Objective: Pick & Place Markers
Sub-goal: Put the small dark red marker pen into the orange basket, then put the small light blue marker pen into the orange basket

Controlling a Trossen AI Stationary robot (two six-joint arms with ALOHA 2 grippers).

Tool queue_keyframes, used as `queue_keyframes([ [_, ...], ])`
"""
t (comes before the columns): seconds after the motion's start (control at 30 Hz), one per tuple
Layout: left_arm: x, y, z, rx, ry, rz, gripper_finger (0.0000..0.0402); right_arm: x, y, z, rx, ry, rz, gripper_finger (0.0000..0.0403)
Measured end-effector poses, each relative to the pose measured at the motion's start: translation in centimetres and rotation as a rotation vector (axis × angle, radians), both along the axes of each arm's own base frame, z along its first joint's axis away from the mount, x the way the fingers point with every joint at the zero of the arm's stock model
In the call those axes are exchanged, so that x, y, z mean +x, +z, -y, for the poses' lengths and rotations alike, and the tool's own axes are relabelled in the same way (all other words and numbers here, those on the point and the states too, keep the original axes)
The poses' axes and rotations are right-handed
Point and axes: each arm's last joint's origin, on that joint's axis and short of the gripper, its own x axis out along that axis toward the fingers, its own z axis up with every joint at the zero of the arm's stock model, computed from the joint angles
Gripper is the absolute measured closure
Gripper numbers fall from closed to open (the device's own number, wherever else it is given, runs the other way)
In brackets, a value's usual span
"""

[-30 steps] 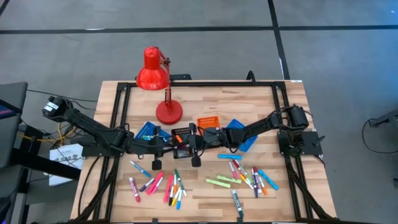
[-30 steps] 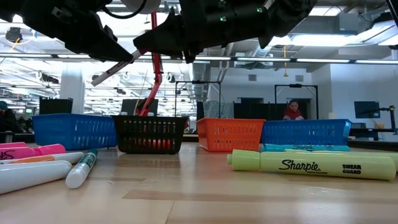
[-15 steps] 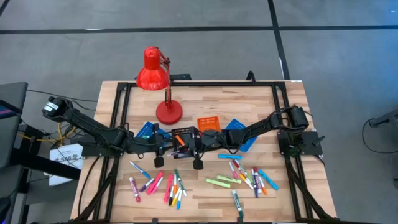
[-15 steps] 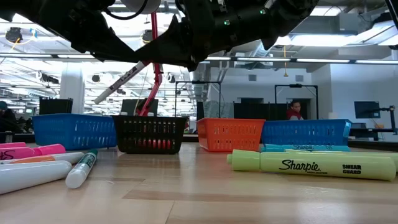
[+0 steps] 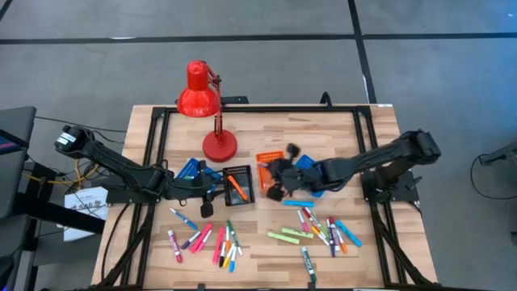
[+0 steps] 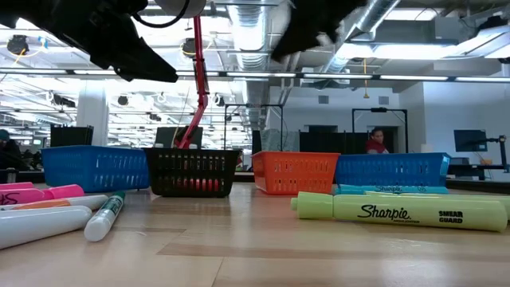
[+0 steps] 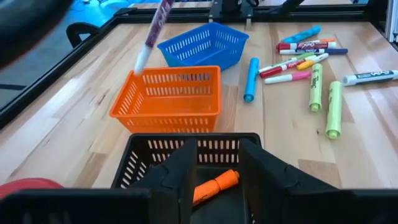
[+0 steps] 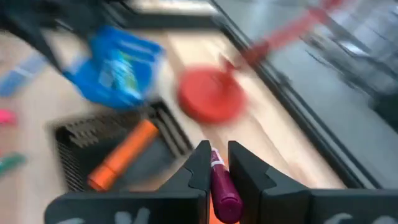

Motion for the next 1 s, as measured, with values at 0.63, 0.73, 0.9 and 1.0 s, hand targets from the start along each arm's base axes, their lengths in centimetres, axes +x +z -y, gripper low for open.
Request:
queue_keyframes([
  [0.63, 0.0, 0.0, 0.0, -0.002, -0.001, 0.003, 0.0286, 0.9, -6.9, 4.5, 0.241, -0.186, -0.297, 0.0345],
  [0.73, 0.0, 0.0, 0.0, -0.002, -0.001, 0.004, 0.0285, 0.8, -6.7, 4.6, 0.248, -0.184, -0.292, 0.033],
  [0.9, 0.0, 0.0, 0.0, -0.002, -0.001, 0.004, 0.0286, 0.9, -6.4, 4.0, 0.25, -0.16, -0.275, 0.0291],
  [1.0, 0.0, 0.0, 0.0, -0.004, -0.001, 0.004, 0.0285, 0.9, -6.4, 3.6, 0.248, -0.151, -0.276, 0.0258],
])
